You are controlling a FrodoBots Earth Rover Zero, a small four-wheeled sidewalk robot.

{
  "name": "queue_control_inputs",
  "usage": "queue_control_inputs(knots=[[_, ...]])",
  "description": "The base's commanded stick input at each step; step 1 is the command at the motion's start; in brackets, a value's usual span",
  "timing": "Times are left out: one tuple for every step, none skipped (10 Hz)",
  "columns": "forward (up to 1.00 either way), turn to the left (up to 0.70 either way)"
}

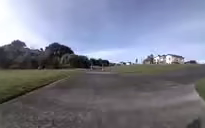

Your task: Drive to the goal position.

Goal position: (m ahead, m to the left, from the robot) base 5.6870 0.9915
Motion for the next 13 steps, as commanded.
queue_control_inputs(knots=[[1.00, 0.20], [1.00, 0.23], [1.00, 0.26], [1.00, 0.25], [1.00, 0.23], [1.00, 0.21], [1.00, 0.19], [1.00, 0.17], [1.00, 0.15], [1.00, 0.13], [1.00, 0.11], [1.00, 0.10], [1.00, 0.08]])
